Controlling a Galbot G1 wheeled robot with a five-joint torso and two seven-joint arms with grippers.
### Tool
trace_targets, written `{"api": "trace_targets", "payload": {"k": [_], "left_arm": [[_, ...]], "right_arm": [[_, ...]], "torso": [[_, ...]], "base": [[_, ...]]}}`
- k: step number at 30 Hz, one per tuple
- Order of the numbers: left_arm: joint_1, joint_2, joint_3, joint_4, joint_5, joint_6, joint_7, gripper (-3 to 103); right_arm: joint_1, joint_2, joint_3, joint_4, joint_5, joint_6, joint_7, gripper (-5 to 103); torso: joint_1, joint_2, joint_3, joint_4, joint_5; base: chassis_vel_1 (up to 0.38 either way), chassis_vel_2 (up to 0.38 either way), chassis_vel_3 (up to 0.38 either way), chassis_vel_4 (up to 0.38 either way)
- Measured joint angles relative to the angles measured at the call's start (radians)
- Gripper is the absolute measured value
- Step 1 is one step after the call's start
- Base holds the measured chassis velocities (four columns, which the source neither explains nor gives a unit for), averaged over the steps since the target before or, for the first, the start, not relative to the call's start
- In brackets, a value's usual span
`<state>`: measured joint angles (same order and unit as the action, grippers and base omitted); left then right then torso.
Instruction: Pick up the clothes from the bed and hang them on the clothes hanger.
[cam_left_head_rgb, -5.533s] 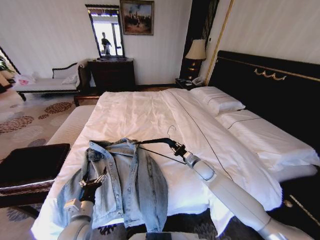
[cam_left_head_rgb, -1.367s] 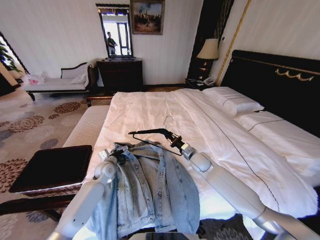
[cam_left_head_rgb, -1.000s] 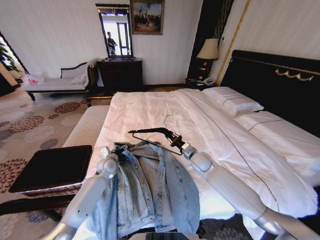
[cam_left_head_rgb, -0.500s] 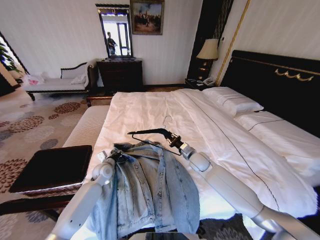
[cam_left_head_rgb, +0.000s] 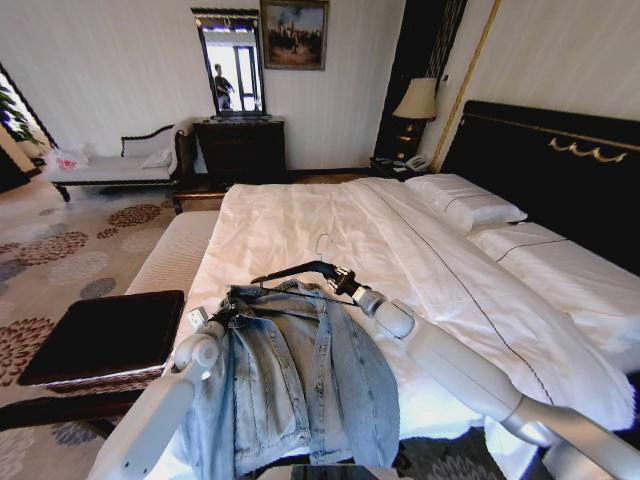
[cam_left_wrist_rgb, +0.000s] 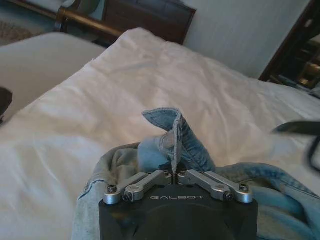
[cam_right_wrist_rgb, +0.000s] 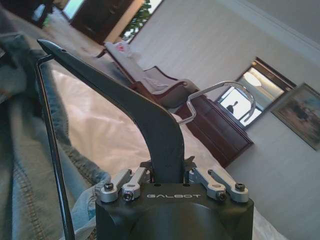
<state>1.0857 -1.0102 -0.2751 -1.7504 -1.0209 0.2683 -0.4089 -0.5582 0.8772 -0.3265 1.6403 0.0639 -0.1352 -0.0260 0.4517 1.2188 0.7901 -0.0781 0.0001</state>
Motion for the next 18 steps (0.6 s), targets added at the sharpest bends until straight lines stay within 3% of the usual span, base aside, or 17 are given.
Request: {"api": "trace_targets", "payload": {"k": [18], "left_arm": [[0.117,0.027,0.009,-0.196,0.057,-0.012,0.003,0]], "right_arm": [[0.098,0.076,-0.128,-0.175,-0.055,0.008,-0.023,28]], "torso": [[0.0,0.0,0.0,0.0,-0.0002]], "base": [[0.0,0.0,0.0,0.0]]}}
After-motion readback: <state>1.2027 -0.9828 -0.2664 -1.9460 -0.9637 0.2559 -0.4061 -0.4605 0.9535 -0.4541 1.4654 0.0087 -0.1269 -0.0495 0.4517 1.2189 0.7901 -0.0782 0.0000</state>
